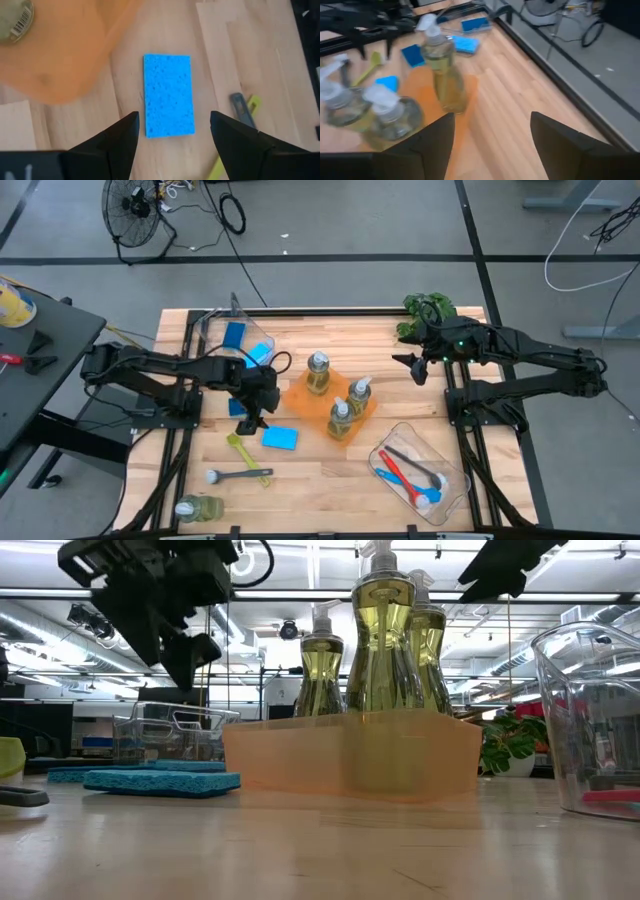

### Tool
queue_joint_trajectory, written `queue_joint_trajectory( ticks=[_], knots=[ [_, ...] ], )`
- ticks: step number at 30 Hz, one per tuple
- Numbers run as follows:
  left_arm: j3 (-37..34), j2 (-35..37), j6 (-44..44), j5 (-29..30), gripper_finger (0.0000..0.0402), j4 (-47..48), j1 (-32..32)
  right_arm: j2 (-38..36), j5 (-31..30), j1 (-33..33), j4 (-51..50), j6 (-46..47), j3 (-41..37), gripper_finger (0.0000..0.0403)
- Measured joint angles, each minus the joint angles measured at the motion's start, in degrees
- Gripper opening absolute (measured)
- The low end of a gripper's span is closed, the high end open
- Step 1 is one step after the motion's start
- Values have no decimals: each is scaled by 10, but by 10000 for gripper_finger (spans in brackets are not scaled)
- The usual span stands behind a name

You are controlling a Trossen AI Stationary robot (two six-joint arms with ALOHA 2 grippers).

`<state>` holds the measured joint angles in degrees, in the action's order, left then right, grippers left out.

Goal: Pick & Place Kitchen Sink Supplies
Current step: Put the blue sponge into the top transparent bin

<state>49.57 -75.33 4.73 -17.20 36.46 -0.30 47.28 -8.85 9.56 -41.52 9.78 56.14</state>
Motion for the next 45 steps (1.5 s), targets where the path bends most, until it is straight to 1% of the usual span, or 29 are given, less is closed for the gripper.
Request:
queue_joint_trajectory(
  ticks=[4, 8, 13, 17, 24, 27, 32, 40, 45],
  knots=[
    [-20, 0, -19, 2, 248, -27, 0, -14, 37, 0, -24, 2, 0, 233],
    [-22, 0, -30, 6, 248, -27, 0, -33, 41, 0, -47, 9, 0, 191],
    [-22, 0, -30, 6, 248, -27, 0, -81, 99, 0, -37, 2, 0, 144],
    [-22, 0, -31, 13, 248, -29, 0, -129, 148, 0, -49, -20, 0, 110],
    [-22, 0, -45, 37, 248, -29, 0, -206, 148, 0, -61, -64, 0, 36],
    [-22, 0, -45, 46, 248, -29, 0, -232, 148, 0, -73, -61, 0, 8],
    [-22, 0, -45, 46, 248, -29, 1, -282, 166, 0, -83, -59, 0, 10],
    [-22, 0, -45, 54, 248, -29, 1, -356, 224, 0, -110, -71, 0, 5],
    [-22, 0, -46, 56, 248, -29, 1, -396, 213, 0, -119, -74, 0, 4]
  ],
)
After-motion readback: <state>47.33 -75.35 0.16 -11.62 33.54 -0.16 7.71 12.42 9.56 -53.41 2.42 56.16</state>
